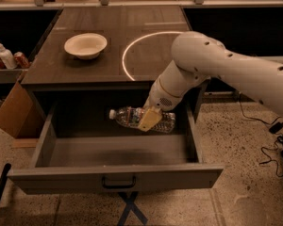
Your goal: Place water bottle into top drawer
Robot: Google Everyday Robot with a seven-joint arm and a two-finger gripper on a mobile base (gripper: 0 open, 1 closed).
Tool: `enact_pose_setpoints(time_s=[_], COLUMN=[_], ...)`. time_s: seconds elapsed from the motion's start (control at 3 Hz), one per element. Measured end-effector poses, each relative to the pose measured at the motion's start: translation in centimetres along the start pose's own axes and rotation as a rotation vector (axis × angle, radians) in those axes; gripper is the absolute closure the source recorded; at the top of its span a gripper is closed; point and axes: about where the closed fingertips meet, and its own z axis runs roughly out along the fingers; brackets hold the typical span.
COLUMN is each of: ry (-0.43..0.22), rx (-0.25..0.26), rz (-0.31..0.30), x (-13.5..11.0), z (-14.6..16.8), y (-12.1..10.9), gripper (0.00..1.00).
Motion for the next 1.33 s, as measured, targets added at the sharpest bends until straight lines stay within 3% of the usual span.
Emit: enact_pose_setpoints(time_s=[1.0, 1.33], ry=[0.004, -0.007], rx=[0.129, 0.159], rz=[0.066, 0.115], x=[2.4, 3.1], z=[4.6, 5.4], y=[-1.2, -1.6], gripper=[1.0, 0.85])
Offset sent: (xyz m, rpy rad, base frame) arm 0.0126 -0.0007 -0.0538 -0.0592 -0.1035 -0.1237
